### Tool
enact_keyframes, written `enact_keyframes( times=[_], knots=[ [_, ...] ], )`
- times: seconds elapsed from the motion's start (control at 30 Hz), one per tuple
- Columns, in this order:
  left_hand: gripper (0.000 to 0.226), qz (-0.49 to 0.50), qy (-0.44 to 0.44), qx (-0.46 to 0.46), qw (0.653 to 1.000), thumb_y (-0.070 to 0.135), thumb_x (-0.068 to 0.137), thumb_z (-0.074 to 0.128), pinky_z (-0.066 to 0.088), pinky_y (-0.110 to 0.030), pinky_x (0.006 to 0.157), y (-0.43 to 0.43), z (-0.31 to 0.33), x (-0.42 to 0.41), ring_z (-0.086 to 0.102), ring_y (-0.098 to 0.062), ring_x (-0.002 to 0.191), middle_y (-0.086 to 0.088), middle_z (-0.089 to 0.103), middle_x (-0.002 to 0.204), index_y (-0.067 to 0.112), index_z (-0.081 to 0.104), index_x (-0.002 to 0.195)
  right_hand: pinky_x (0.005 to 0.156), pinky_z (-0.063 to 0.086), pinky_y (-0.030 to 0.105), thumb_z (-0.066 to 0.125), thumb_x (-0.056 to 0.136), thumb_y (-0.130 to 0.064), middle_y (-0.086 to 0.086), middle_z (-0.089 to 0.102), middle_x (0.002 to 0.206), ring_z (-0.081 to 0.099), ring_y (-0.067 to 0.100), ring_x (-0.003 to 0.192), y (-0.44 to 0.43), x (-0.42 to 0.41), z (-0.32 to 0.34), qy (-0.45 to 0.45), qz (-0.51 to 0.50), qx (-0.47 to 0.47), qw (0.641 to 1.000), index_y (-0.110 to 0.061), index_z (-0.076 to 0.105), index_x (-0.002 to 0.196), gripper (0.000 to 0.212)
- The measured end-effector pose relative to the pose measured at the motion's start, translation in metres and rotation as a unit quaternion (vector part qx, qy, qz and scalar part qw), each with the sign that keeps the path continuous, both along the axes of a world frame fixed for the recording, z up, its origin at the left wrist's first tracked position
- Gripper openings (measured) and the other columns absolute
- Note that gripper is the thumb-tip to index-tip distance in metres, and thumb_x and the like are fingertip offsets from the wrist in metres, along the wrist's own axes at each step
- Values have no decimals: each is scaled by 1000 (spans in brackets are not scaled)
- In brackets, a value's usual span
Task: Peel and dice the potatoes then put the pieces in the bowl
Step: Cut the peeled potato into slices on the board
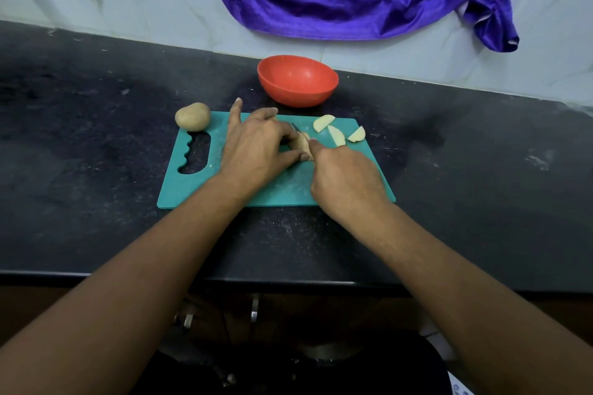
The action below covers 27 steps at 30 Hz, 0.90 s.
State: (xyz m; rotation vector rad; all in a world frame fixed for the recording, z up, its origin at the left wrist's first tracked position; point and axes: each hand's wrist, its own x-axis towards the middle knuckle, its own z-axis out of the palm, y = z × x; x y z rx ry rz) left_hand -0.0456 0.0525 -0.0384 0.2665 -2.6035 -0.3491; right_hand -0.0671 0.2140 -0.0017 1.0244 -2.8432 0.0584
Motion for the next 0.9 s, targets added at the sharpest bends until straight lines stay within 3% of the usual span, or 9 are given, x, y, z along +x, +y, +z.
enact_keyframes(
  times=[0.33,0.4,0.57,0.67,0.9],
  knots=[
    [39,-2,-4,-12,1000,56,83,74,3,-56,125,1,-1,-1,44,-13,142,11,73,118,32,75,114,66,43,39,48,100,-15,-3,35,74,50,24,81,2,-2,4,-22,-3,-5,1000,-23,46,148,50],
    [39,-2,-1,-10,1000,58,83,74,3,-56,125,0,-2,0,44,-13,142,11,73,118,32,75,112,65,41,39,47,100,-17,-2,36,76,49,23,79,5,0,4,-23,-1,-8,1000,-22,44,149,49],
    [40,-3,-1,-12,1000,59,83,73,4,-57,124,-1,-2,-3,44,-12,142,13,73,116,32,75,113,65,40,40,45,104,-22,3,51,88,52,24,79,9,2,3,-44,-45,-5,998,-11,50,119,19],
    [39,-3,-6,-18,1000,56,84,74,6,-58,124,-3,-3,-7,44,-12,141,14,73,118,32,74,115,67,37,39,42,105,-22,8,61,101,51,24,80,6,-3,6,-29,-53,12,998,-11,52,118,20],
    [43,1,-4,-10,1000,63,83,70,7,-57,124,-5,-4,-11,44,-11,141,11,72,118,34,73,113,68,36,39,40,106,-26,8,63,105,49,23,80,7,-5,5,-23,-54,19,998,-12,53,117,21]
  ],
)
